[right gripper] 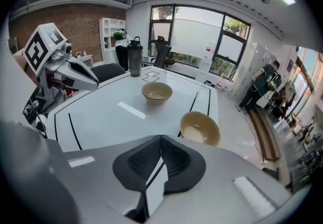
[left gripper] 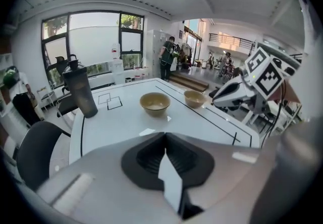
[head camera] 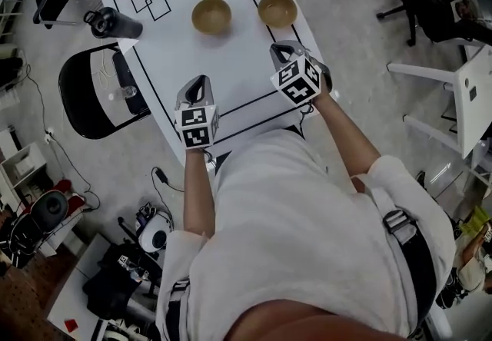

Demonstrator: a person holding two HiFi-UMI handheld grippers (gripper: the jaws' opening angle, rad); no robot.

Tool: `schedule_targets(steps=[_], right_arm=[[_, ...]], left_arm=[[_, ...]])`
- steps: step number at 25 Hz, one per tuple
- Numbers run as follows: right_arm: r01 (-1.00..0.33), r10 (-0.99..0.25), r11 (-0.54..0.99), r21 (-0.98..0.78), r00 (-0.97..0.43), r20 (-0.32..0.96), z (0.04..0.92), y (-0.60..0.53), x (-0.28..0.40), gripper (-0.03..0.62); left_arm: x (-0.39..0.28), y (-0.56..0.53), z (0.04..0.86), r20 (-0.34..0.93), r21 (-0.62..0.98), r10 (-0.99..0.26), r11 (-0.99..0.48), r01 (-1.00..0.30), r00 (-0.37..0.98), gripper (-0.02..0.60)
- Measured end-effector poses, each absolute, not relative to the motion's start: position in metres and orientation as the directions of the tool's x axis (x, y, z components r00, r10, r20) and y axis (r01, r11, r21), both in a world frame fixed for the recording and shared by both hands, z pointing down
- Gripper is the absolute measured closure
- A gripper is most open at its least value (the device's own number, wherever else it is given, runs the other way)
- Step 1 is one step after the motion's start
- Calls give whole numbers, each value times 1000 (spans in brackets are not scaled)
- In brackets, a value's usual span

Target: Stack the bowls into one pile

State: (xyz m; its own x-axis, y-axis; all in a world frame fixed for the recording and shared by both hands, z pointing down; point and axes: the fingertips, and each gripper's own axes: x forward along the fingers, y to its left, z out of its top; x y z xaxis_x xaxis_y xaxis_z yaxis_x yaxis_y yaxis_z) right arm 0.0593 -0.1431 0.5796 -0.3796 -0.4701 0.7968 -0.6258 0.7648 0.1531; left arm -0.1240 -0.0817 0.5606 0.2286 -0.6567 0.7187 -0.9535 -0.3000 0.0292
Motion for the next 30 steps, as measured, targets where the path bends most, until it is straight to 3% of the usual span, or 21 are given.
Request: schedule_targets(steps=[11,19,23,30], right_arm=[[-445,-558,786,429,-212,802,590,-159,63,592],[-474,-589,751,460,-166,791,599,-172,73,589],[-479,-594,744,466,-154,790,602,-178,77,548],[-396,-617,747,533,-117,778,610,-183,76,533]], left_arm=[[-125,-67,570,733,54,-642,-276,-960,226,578],[-121,-63,575,742,77,-625,-277,-958,241,578],[-123,-58,578,749,86,-617,-271,-959,241,578],[-126,-53,580,755,104,-610,-251,-962,240,578]])
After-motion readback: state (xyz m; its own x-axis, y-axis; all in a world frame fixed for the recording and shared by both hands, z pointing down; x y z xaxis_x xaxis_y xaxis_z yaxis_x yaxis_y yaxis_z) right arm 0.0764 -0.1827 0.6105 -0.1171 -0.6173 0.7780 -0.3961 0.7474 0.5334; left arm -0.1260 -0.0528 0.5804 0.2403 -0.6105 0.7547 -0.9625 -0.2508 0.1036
